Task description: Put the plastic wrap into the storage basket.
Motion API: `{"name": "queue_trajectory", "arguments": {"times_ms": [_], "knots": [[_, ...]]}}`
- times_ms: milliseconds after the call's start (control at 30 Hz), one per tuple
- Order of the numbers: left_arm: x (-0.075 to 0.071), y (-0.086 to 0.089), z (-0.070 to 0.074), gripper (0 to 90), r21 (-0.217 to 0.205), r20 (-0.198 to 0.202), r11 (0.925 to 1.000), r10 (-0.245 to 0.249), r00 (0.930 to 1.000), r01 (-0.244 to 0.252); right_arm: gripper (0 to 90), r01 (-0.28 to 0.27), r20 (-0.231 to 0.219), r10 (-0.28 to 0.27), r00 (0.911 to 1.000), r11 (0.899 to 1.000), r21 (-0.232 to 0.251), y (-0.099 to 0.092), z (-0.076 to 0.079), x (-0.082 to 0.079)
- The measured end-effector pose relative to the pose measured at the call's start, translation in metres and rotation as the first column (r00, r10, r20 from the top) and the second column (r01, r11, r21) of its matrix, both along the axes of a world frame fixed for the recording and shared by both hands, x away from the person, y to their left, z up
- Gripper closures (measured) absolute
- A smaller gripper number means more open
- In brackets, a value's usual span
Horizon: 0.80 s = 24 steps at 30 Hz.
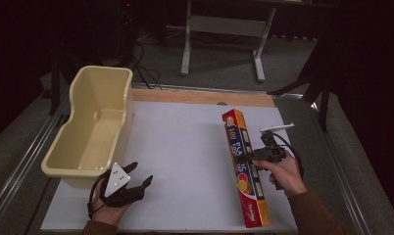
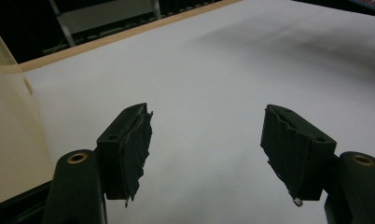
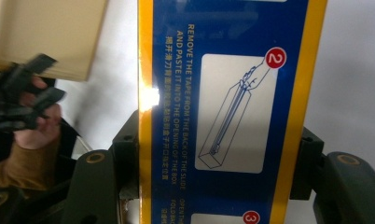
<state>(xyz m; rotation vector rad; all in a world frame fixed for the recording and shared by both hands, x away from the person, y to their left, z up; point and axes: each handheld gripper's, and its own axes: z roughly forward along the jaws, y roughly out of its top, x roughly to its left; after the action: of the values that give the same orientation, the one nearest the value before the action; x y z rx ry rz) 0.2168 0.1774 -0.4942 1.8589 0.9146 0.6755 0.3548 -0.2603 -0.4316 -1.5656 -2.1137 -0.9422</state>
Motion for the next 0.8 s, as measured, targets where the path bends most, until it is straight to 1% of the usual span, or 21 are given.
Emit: {"name": "queue_trajectory", "arguments": {"times_ms": [100, 300, 400, 633, 800], "knots": [[0.0, 0.0, 0.0, 32.7, -0.001, 0.0, 1.0, 0.0, 1.0, 0.0, 39.2, 0.004, 0.012, -0.004, 0.9999, 1.0, 0.015, 0.006, 0.005, -0.001], [0.0, 0.0, 0.0, 32.7, -0.001, 0.001, 1.0, -0.002, 1.0, 0.002, 39.1, 0.009, 0.021, -0.011, 0.9997, 0.996, 0.083, 0.021, 0.017, -0.003], [0.0, 0.0, 0.0, 32.7, -0.003, 0.002, 1.0, -0.001, 1.0, 0.001, 39.1, 0.009, 0.031, -0.012, 0.9995, 0.993, 0.117, 0.029, 0.023, -0.003], [0.0, 0.0, 0.0, 32.7, -0.002, 0.004, 1.0, -0.002, 1.0, 0.002, 39.2, 0.0, 0.032, -0.005, 0.9995, 0.985, 0.17, 0.048, 0.035, 0.001], [0.0, 0.0, 0.0, 32.7, -0.006, 0.002, 1.0, -0.005, 1.0, 0.005, 39.2, -0.005, 0.046, -0.003, 0.999, 0.982, 0.188, 0.062, 0.042, 0.006]]}}
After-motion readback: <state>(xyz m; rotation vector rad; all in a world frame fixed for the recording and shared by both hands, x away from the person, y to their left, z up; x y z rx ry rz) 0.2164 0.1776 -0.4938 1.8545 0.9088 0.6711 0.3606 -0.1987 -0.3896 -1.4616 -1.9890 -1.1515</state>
